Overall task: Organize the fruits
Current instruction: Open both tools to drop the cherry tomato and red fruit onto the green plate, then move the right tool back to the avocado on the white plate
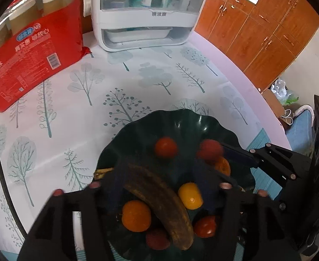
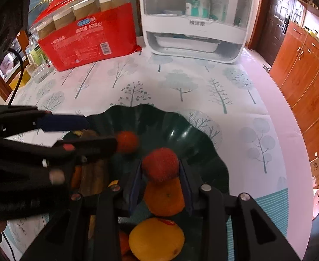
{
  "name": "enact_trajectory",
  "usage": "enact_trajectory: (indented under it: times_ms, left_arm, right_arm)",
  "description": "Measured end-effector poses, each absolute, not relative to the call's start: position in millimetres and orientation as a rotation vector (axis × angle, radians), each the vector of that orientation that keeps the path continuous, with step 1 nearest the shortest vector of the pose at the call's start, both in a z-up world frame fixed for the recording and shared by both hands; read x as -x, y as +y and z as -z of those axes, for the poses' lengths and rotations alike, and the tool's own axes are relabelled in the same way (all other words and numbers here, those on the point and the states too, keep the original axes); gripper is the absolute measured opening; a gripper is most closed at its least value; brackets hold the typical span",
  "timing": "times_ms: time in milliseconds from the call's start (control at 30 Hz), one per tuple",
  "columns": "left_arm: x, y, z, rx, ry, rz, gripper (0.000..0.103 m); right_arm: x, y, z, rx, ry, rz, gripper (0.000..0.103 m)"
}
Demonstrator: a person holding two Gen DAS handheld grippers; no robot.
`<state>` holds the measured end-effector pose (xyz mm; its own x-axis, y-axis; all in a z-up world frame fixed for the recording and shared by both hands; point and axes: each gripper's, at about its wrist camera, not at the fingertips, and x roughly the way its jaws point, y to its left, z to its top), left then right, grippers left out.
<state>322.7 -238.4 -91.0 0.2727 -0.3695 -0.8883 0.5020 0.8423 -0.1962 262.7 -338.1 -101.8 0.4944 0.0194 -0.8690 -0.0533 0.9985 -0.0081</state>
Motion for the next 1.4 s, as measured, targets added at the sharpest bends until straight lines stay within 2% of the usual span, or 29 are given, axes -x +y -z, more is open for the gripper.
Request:
enact_trajectory:
  times_ms: [67, 167, 733, 1400]
  left_arm:
    - [-319.5, -236.9, 87.8, -0.137, 1.144, 0.591, 0.063]
    - [-314.7, -234.6, 82.8, -0.144, 1.133, 0.591, 0.065]
    - [-277.9, -195.4, 39.0, -0.136, 1.060, 0.513, 0.084]
    - [-171.4, -129.5, -9.4, -0.081, 0.952, 0.431, 0.092]
  right_arm:
    - [-259.4, -334.3, 100.4, 0.054, 1.046, -0.052, 0.043]
    - [-254.4, -328.9, 97.4, 0.079, 1.036, -0.061, 0.046]
    - [-227.8, -329.3, 67.4, 0.069, 1.043, 0.012, 0.046]
    - [-148.7, -297.0, 21.5, -0.019, 1.020, 0.063, 0.047]
